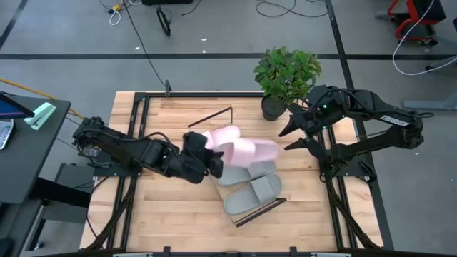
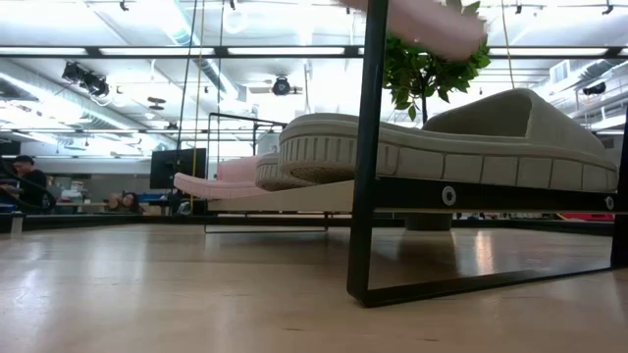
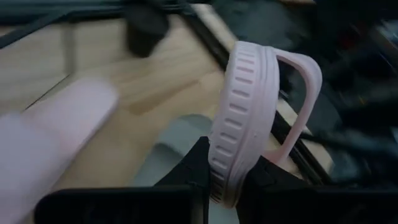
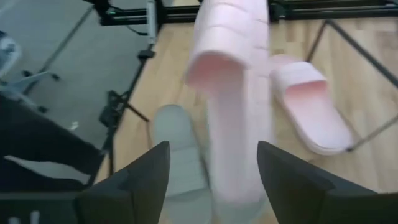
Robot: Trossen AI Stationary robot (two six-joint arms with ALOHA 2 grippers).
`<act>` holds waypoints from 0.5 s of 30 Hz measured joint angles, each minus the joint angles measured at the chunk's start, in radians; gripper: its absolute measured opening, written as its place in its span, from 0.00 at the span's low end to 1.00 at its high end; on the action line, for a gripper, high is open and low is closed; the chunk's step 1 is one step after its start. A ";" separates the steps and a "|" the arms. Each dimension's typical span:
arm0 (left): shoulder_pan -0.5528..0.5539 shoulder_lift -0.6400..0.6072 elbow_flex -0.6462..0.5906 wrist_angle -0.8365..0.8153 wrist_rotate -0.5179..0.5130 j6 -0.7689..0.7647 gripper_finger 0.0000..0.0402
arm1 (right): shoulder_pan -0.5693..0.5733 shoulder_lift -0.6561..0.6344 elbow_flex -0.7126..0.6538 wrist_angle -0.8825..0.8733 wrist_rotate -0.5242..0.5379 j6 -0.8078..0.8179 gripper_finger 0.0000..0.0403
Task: Pick and place slides into the shelf
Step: Put the pink slide on the shelf
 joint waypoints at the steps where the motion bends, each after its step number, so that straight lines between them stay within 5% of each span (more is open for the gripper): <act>1: -0.008 0.000 0.000 -0.043 -0.024 -0.077 0.11 | 0.000 0.000 0.000 0.000 0.019 0.001 0.61; 9: -0.148 -0.002 -0.028 -0.410 -0.286 -0.778 0.10 | 0.000 0.000 0.000 0.000 0.065 0.008 0.56; 15: -0.207 -0.002 -0.110 -0.372 -0.440 -0.980 0.10 | 0.000 0.000 0.000 0.006 0.066 0.008 0.52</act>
